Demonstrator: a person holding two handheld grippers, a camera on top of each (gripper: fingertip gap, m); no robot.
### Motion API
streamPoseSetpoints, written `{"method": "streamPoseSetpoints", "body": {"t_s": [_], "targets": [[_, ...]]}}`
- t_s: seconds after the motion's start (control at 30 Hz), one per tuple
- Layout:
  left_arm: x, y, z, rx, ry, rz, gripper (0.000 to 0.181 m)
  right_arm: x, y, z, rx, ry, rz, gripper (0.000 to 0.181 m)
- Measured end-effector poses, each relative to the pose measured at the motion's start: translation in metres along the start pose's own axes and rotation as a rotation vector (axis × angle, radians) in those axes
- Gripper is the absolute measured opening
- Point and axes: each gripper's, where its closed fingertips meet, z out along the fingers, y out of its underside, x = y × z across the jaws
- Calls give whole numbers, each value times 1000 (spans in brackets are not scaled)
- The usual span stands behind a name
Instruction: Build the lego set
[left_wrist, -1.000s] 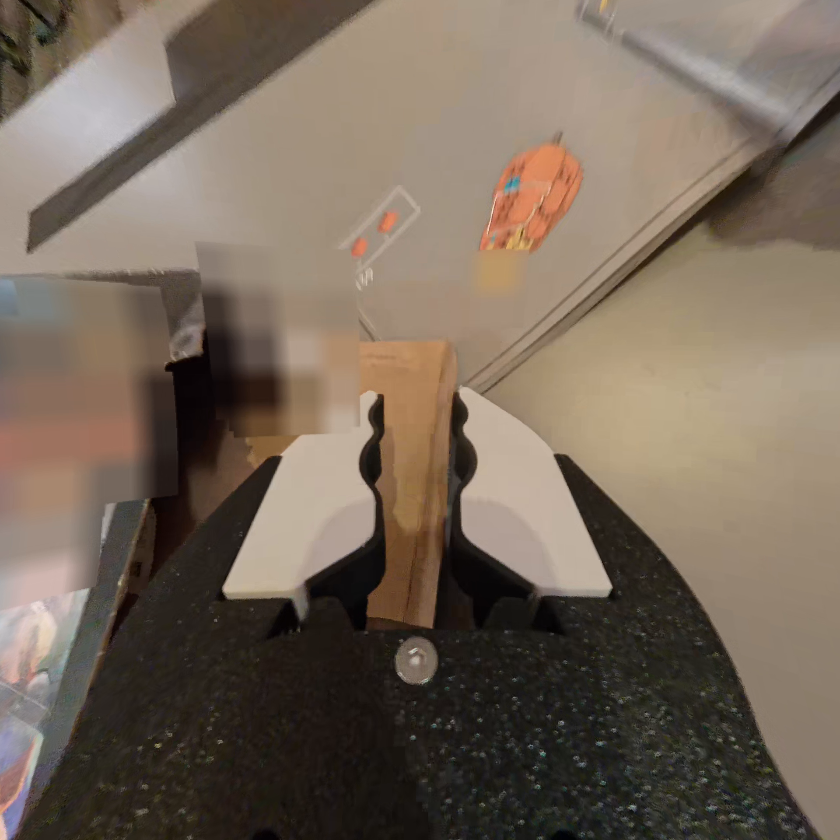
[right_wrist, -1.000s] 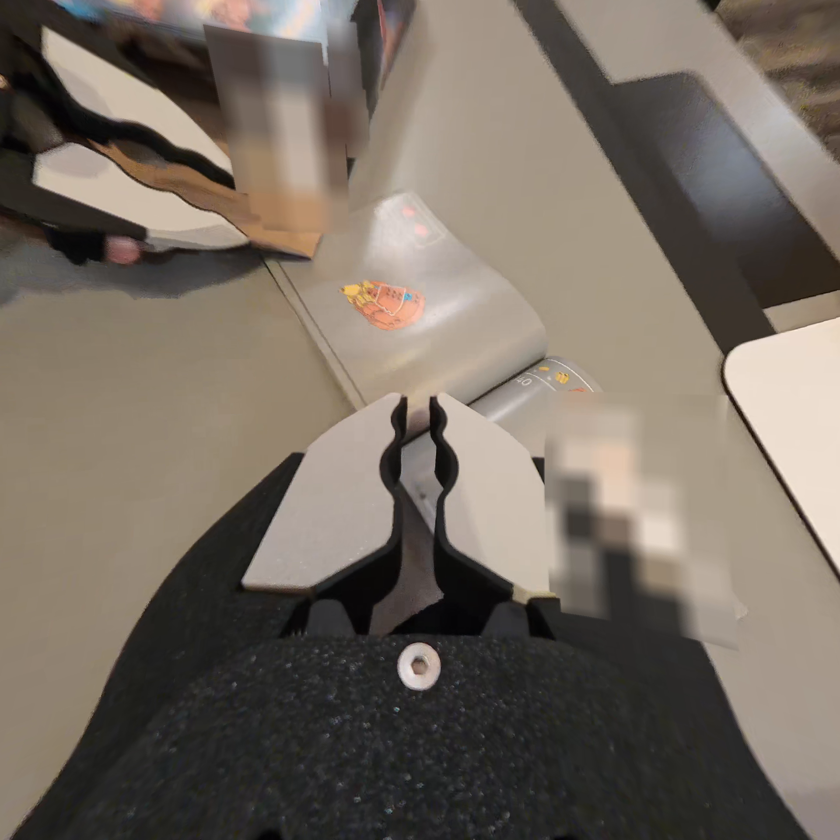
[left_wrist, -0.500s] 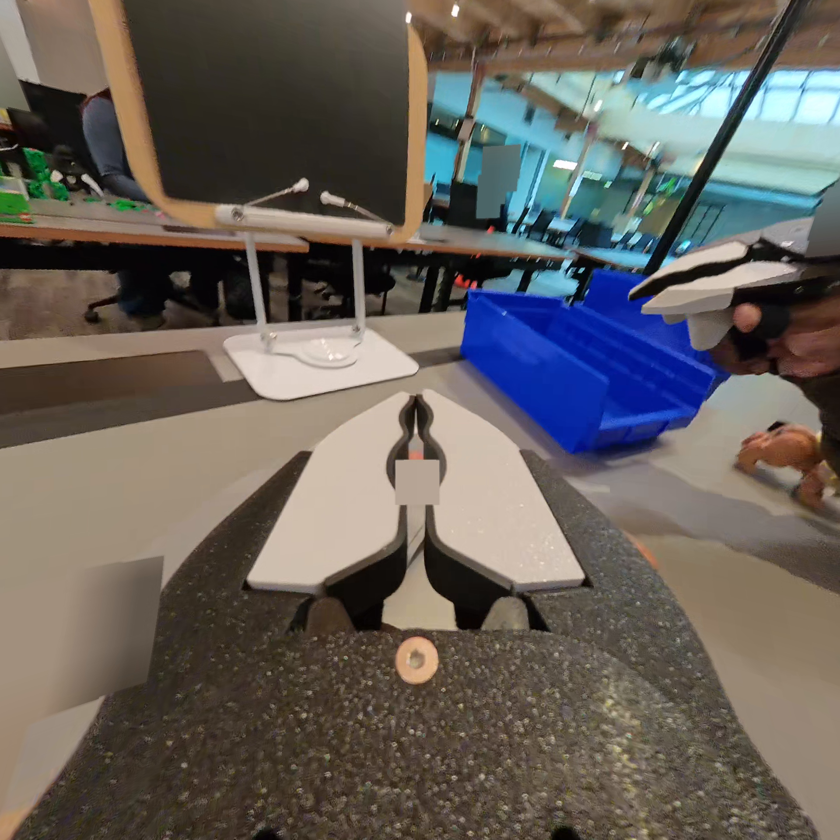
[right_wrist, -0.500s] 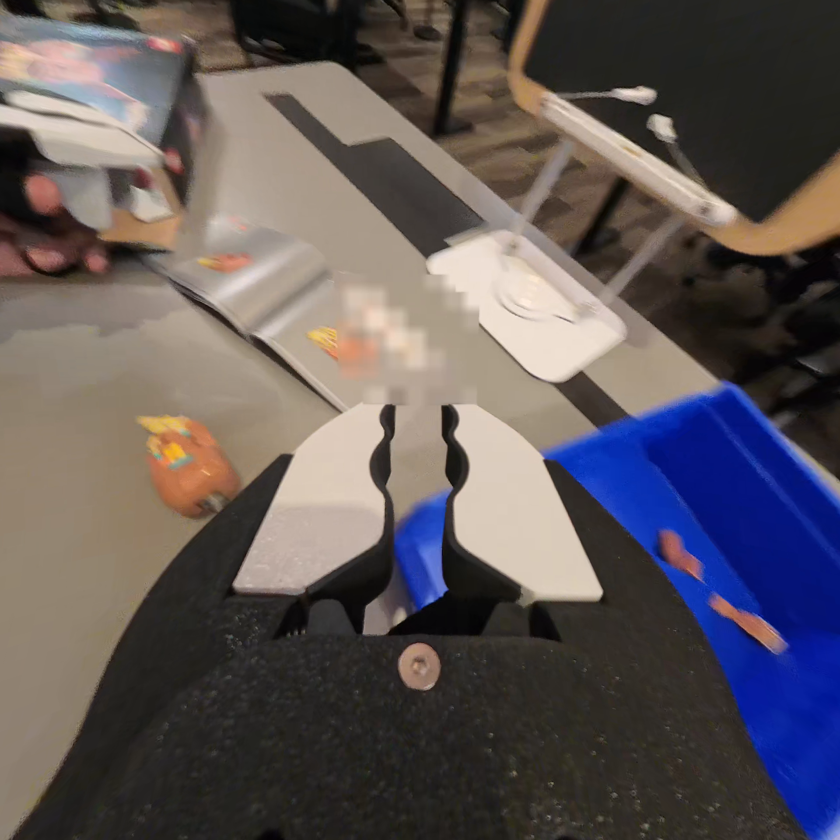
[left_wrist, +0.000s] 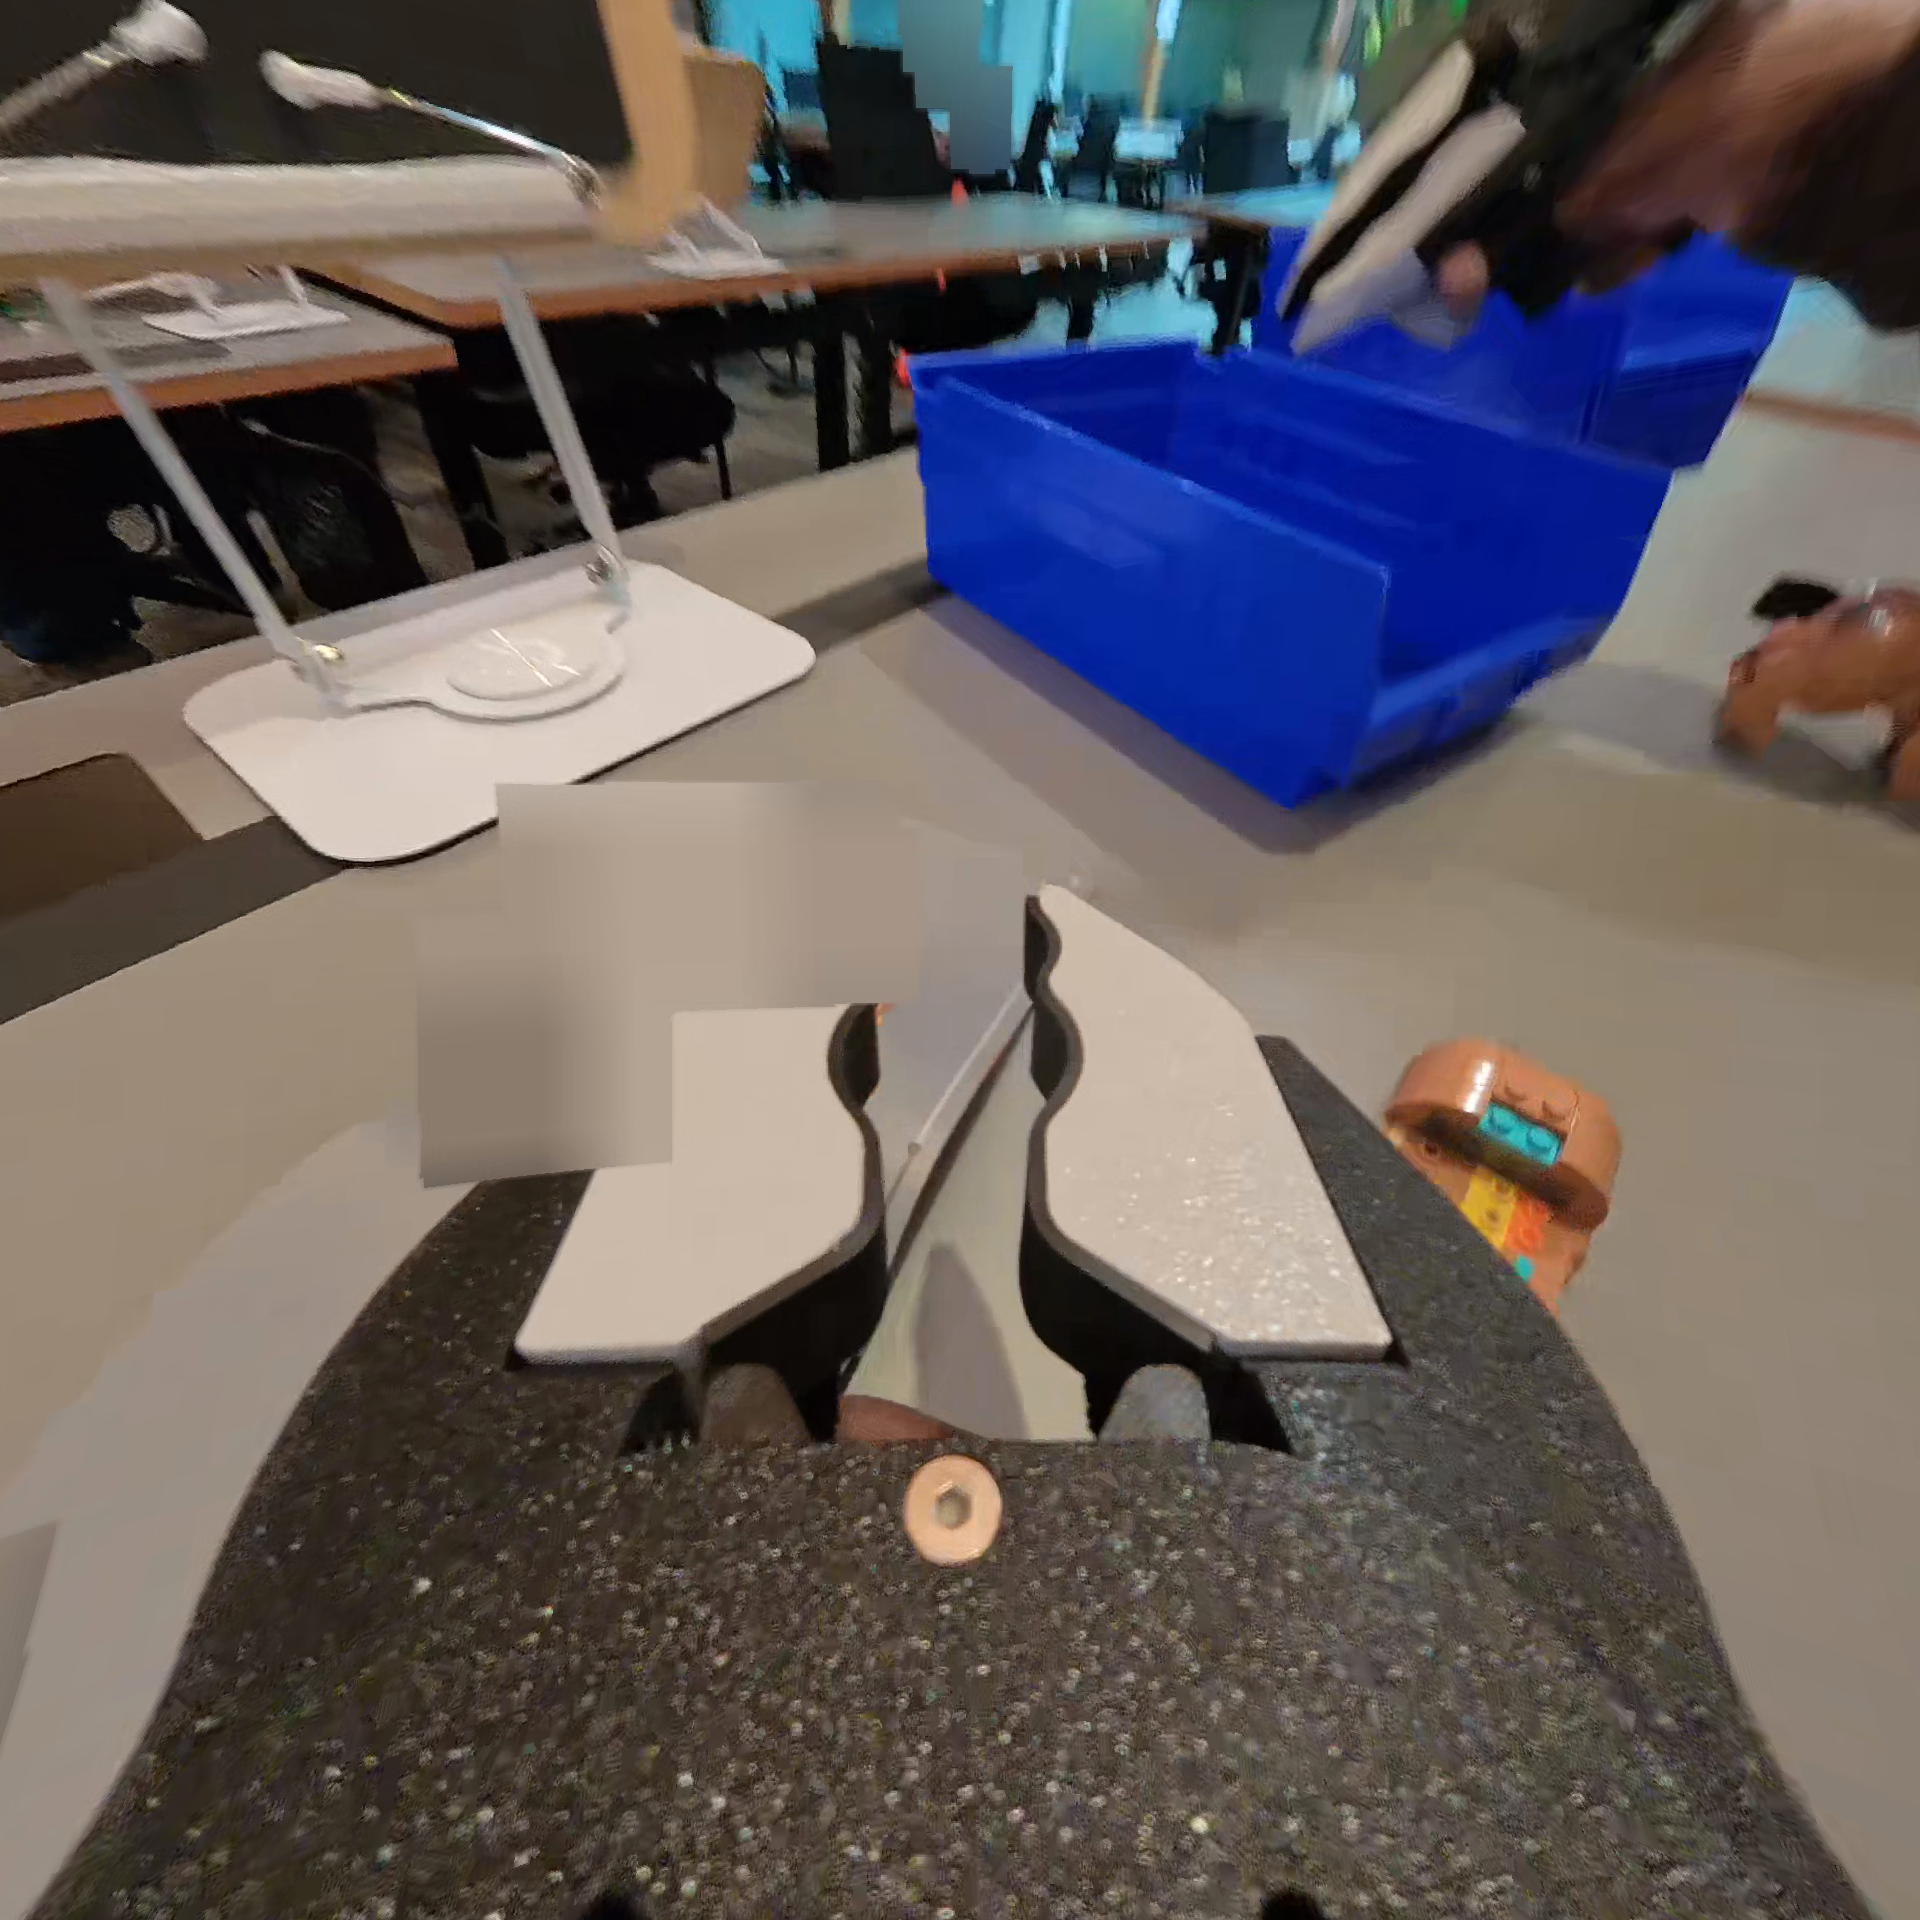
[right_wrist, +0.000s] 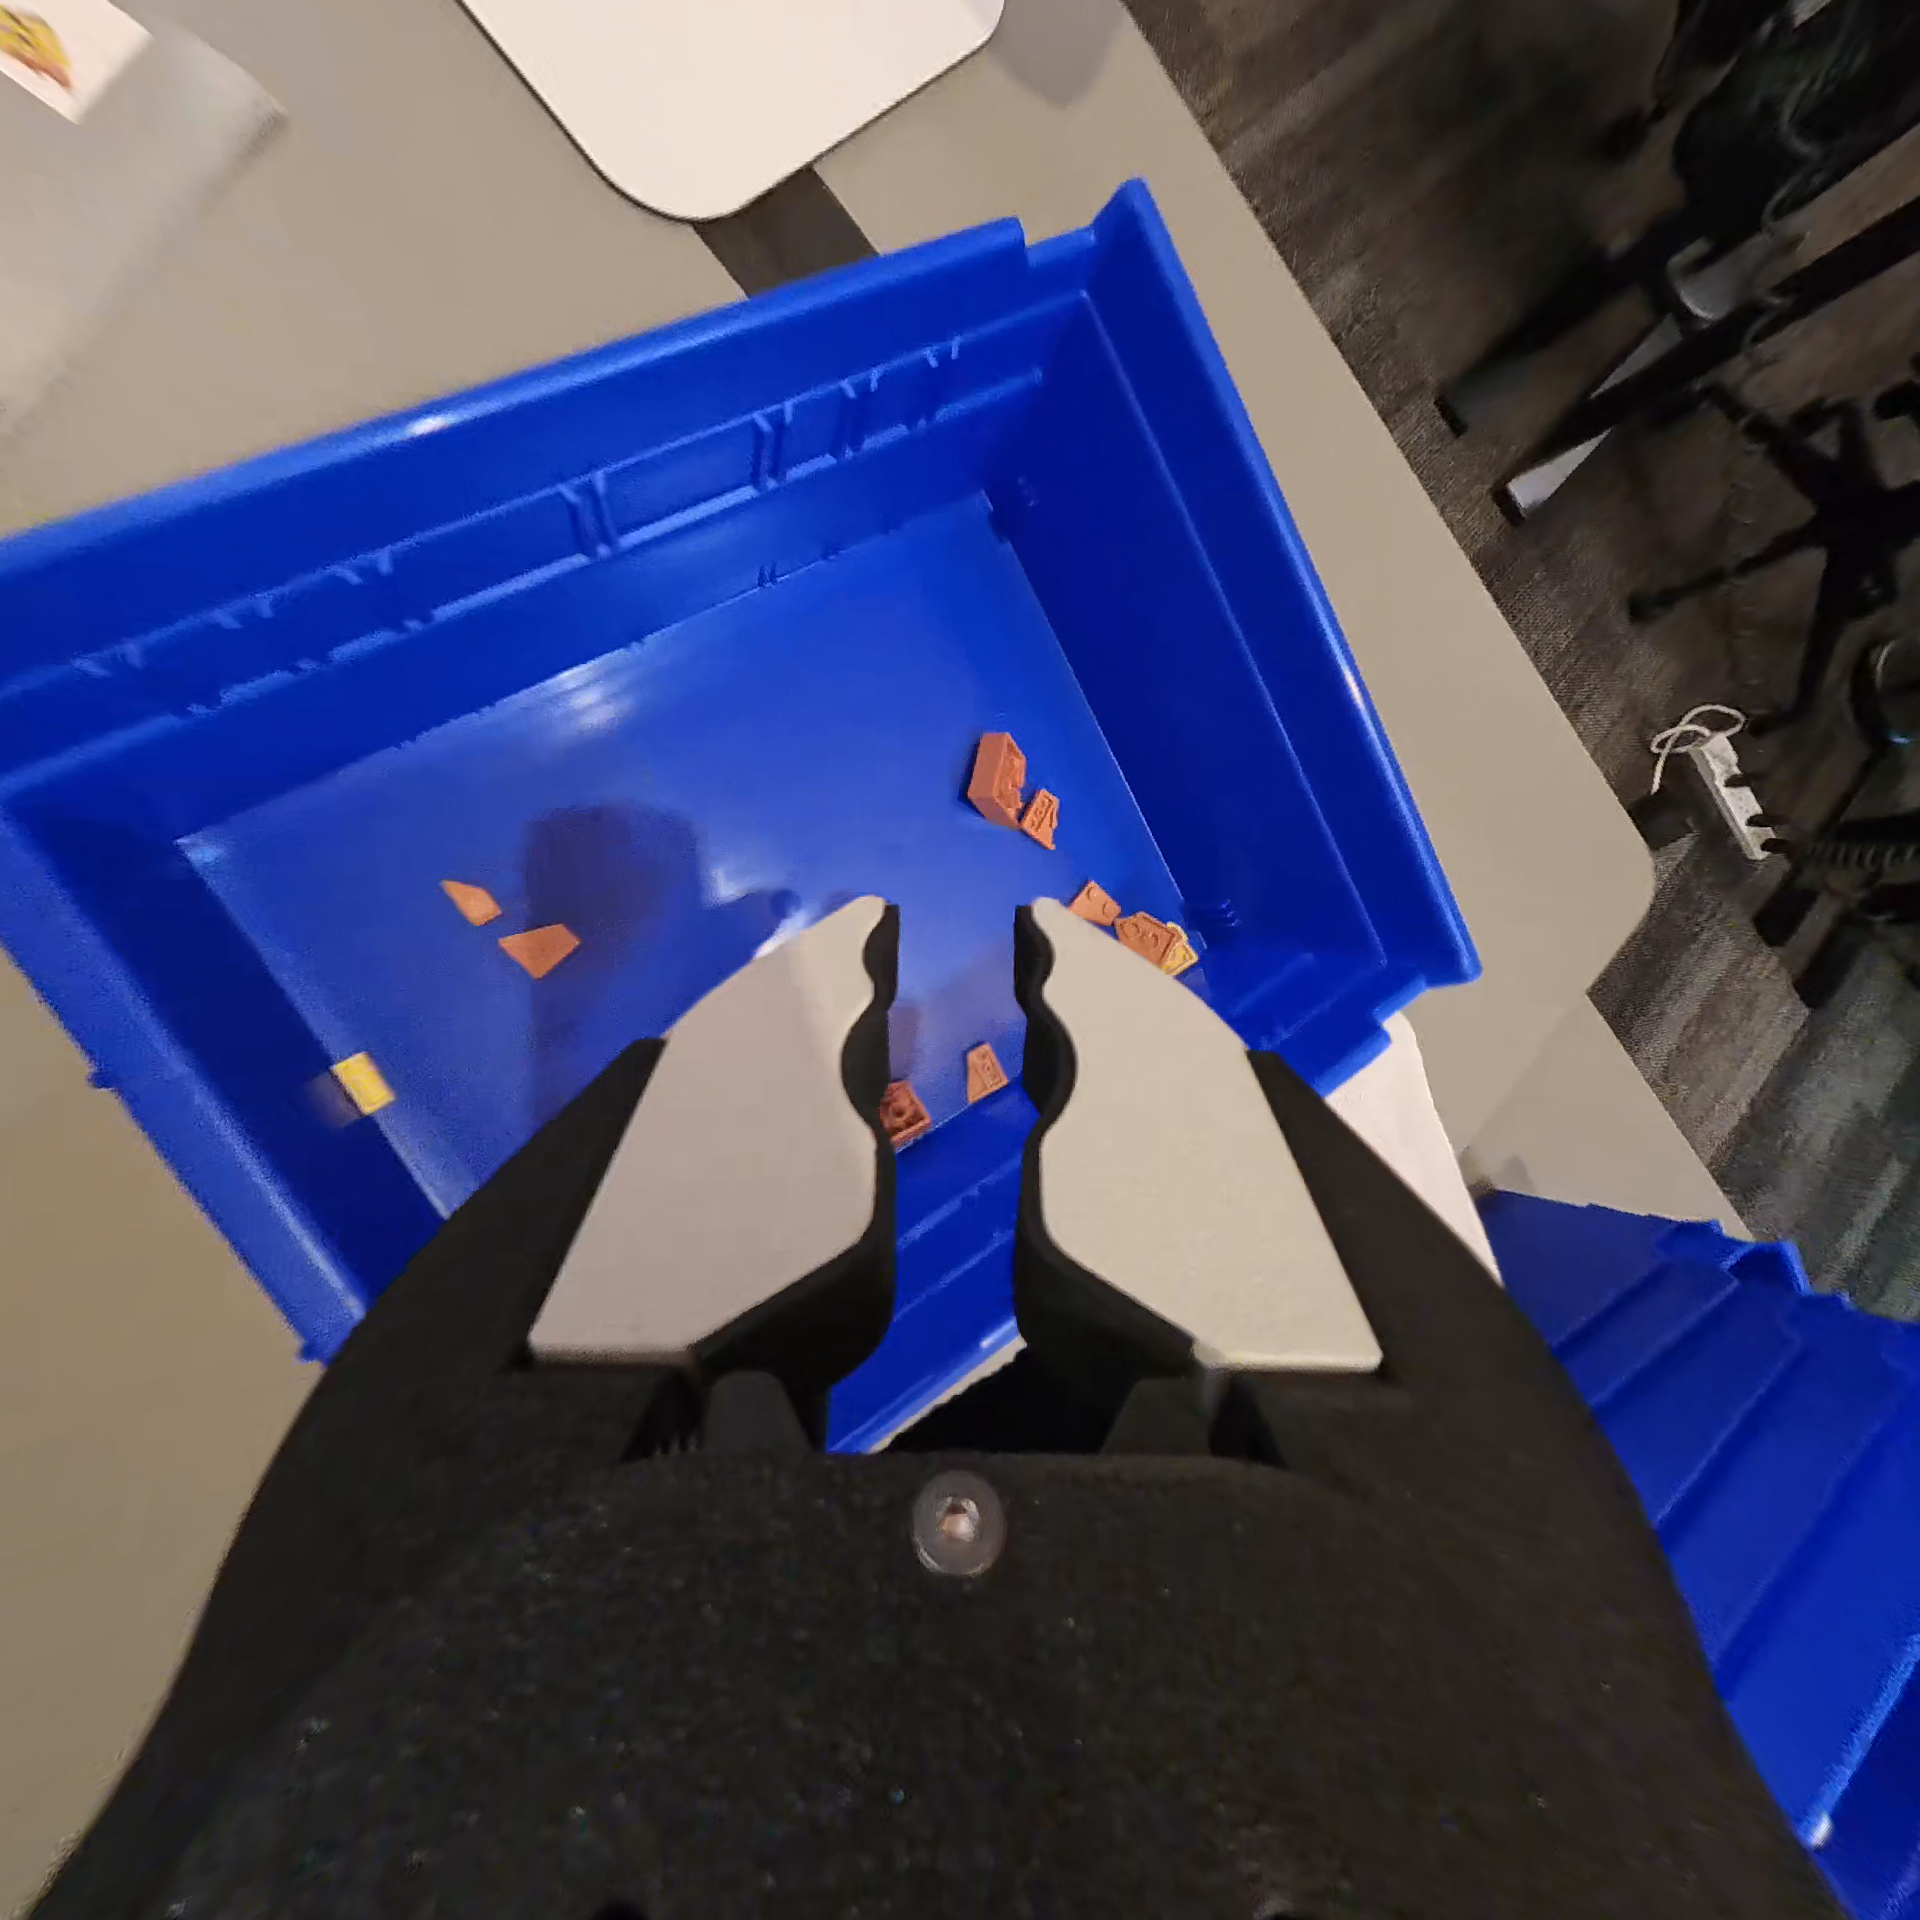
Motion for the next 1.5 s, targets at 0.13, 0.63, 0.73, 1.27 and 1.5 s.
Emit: {"method": "streamPoseSetpoints", "body": {"t_s": [0.13,0.63,0.73,1.27,1.5], "targets": [[12,5,11,-13,25,72,26,3,1,32,-67,-21,-45,22],[37,23,4,-5,2,305,25,7,25,115,-356,-58,-99,36],[34,25,4,-12,1,288,25,7,28,119,-382,-56,-102,38],[18,20,-4,14,-35,201,25,8,33,130,-432,-77,-84,39],[20,20,-4,13,-28,204,22,9,32,133,-424,-69,-82,17]]}}
